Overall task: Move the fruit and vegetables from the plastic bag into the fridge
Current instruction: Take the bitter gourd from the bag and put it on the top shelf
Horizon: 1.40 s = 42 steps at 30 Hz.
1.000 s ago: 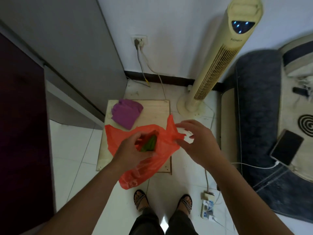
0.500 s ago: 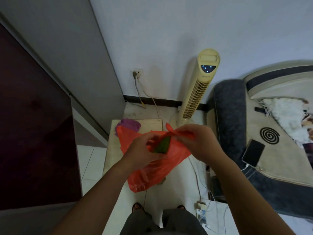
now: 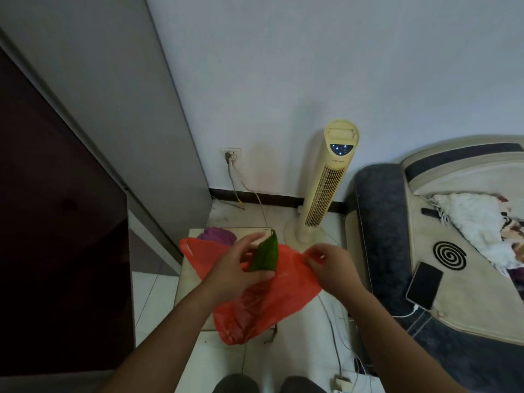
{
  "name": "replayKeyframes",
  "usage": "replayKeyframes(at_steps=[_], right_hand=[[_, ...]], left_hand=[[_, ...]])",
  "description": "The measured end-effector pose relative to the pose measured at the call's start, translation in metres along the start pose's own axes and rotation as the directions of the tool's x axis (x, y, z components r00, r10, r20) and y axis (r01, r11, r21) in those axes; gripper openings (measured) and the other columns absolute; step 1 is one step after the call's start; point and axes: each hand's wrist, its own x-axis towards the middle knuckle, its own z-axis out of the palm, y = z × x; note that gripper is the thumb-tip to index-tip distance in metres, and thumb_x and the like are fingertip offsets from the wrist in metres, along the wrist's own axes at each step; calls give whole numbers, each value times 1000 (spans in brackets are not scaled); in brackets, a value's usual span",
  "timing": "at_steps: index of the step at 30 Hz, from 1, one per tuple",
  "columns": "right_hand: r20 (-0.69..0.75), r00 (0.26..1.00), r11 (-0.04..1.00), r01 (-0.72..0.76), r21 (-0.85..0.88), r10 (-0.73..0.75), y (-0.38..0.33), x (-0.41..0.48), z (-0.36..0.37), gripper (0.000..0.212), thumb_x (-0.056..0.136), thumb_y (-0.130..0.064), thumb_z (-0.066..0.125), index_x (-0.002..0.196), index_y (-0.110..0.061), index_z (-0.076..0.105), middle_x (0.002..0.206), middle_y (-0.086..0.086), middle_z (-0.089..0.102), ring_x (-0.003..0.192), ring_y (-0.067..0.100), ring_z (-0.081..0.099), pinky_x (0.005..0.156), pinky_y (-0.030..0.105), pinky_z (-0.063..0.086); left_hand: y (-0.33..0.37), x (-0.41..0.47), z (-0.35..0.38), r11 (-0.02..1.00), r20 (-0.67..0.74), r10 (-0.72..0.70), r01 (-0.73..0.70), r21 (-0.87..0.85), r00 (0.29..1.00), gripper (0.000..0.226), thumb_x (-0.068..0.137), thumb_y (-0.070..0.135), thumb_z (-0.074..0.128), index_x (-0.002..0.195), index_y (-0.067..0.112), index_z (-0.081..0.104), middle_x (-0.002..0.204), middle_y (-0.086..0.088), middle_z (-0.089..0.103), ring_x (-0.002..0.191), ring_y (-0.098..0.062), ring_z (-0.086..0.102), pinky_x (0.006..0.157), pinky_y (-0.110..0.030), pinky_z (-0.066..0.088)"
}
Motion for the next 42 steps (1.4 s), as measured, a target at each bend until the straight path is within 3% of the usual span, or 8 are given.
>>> replayKeyframes(at_steps=[3, 8, 12, 20, 24, 31, 35, 42], right_hand=[[32, 999, 1000, 8, 4, -8, 1, -2, 0, 14, 88, -28, 59, 101, -25, 65, 95, -11, 64, 85, 2, 56, 84, 28, 52], [-196, 945, 962, 273, 33, -261, -17, -7, -29, 48, 81, -33, 67, 126, -28, 54, 123, -8, 57, 110, 11, 51, 95, 32, 44], [49, 939, 940, 341, -2, -340, -30, -14, -28, 76, 71, -39, 72, 137, -42, 35, 138, -17, 40, 120, 6, 40, 98, 31, 43], [-68, 923, 925, 380, 25, -378, -25, -15, 1, 21, 84, -20, 63, 105, -24, 67, 92, -7, 68, 79, 6, 64, 74, 30, 56], [-63, 943, 945, 327, -4, -327, -15, -15, 12, 15, 85, -21, 63, 99, -23, 68, 85, -11, 67, 74, 2, 64, 71, 22, 56], [-68, 998, 997, 17, 78, -12, -2, -17, 41, 10, 87, -19, 63, 93, -26, 67, 79, -12, 66, 68, 1, 63, 66, 18, 56], [-7, 1000, 997, 13, 80, -12, -13, -12, 65, 9, 86, -19, 63, 93, -25, 66, 81, -11, 65, 71, 1, 64, 70, 21, 57], [91, 987, 990, 125, 60, -130, -40, 18, 98, 5, 86, -19, 64, 83, -24, 62, 71, -11, 60, 63, -1, 58, 60, 11, 45]], left_hand=[[1, 3, 0, 1000, -50, 16, -17, -22, 999, 72, 71, 22, 80, 111, 66, 41, 118, 17, 53, 111, -4, 53, 94, -26, 47], [4, 10, -1, 999, -162, 38, -43, -24, 986, 59, 68, 23, 82, 103, 57, 49, 112, 15, 59, 108, -9, 56, 90, -34, 51], [16, 11, -3, 995, -149, 31, -45, -88, 988, 61, 67, 18, 82, 101, 56, 48, 114, 11, 58, 106, -10, 57, 88, -30, 50], [30, 6, -20, 957, -208, 84, -137, -255, 975, 50, 73, 4, 73, 112, 28, 54, 111, -1, 64, 102, -16, 64, 71, -18, 52], [24, -2, -42, 940, -369, 88, -200, -276, 925, 53, 76, 5, 71, 123, 15, 51, 110, -3, 64, 98, -17, 64, 71, -21, 54], [25, -18, -70, 933, -547, 125, -286, -220, 828, 49, 80, 8, 69, 124, 14, 49, 106, 2, 63, 91, 3, 62, 70, -13, 52], [15, -20, -81, 917, -570, 97, -296, -267, 816, 53, 80, 13, 70, 128, 16, 48, 115, -4, 62, 104, -14, 62, 81, -24, 54], [3, -16, -87, 932, -604, 58, -260, -252, 795, 47, 79, 4, 69, 117, 24, 50, 105, 7, 61, 90, 6, 61, 74, -10, 50]])
